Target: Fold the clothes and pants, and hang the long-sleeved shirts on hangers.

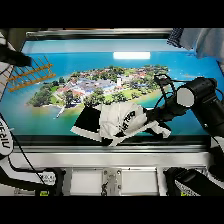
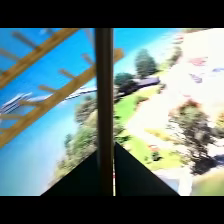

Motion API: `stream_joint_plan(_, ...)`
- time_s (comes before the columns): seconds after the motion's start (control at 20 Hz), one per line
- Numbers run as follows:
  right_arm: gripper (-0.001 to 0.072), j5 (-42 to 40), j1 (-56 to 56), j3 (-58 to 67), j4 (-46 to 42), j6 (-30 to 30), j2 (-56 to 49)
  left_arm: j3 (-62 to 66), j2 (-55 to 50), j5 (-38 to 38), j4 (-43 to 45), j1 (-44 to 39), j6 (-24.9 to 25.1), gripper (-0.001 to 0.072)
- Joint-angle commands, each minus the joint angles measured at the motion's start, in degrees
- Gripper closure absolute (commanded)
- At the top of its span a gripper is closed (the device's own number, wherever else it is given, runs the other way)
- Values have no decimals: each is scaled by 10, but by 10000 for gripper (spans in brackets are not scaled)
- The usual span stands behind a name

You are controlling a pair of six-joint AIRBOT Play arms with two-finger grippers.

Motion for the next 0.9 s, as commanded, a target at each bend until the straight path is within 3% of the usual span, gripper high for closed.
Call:
stream_joint_plan(0.0, 694, 0, 0, 0, 0, 0, 0, 0, 39, -131, -103, -71, 108, 693)
stream_joint_plan(0.15, 693, 0, 0, 0, 0, 0, 0, 0, 41, -177, -102, -116, 109, 693)
stream_joint_plan(0.25, 693, 0, 0, 0, 0, 0, 0, 0, 41, -202, -103, -135, 161, 694)
stream_joint_plan(0.35, 693, 0, 0, 0, 0, 0, 0, -1, 42, -278, -103, -148, 216, 695)
stream_joint_plan(0.45, 694, 0, 0, 0, 0, 0, 0, -23, 56, -286, -105, -151, 231, 695)
stream_joint_plan(0.6, 693, 0, 0, 0, 0, 0, -1, -145, 117, -282, -105, -151, 309, 695)
stream_joint_plan(0.85, 693, 0, 0, 0, 0, 0, 0, -393, 235, -279, -106, -144, 390, 695)
